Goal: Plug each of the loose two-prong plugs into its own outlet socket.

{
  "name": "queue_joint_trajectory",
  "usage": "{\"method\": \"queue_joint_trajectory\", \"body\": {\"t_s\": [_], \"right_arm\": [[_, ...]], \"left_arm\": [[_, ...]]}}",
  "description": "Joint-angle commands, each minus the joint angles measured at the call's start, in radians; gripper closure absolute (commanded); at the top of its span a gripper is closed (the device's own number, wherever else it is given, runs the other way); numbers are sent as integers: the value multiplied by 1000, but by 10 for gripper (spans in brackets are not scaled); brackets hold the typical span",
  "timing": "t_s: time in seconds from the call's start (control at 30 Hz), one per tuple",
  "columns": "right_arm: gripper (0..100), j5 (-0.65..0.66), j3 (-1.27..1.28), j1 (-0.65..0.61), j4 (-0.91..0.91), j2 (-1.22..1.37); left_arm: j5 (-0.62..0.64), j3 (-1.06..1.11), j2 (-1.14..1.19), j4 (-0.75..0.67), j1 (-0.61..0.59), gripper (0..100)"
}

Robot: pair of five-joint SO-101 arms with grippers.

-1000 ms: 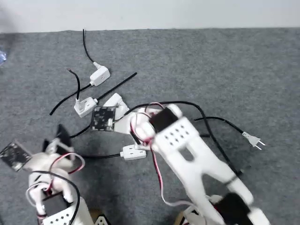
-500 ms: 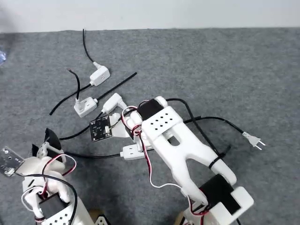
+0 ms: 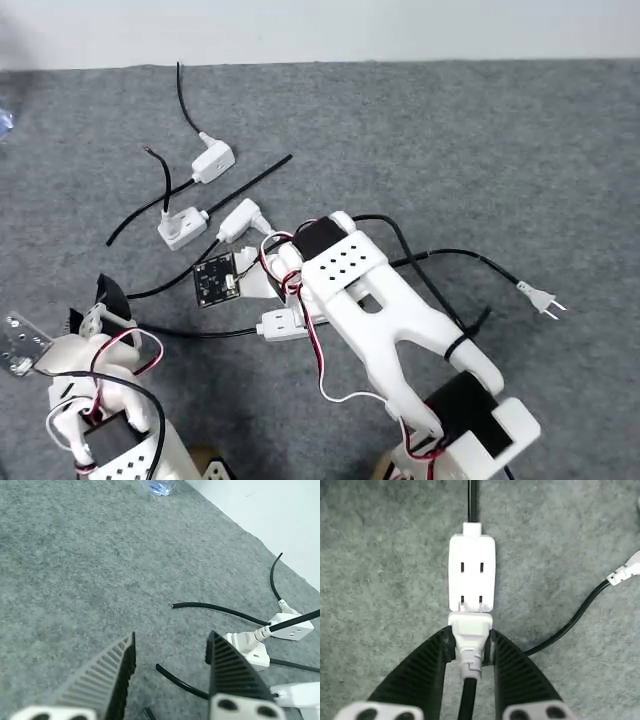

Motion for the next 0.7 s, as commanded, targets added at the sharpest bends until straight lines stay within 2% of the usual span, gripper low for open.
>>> {"method": "queue_joint_trajectory", "body": {"t_s": [0.0,0.67], "right_arm": [[991,11,-8,16,-25,-2],[991,31,-58,21,-38,117]], "left_arm": [[-9,-12,-11,5,-6,782],[-9,-12,-11,5,-6,782]]}}
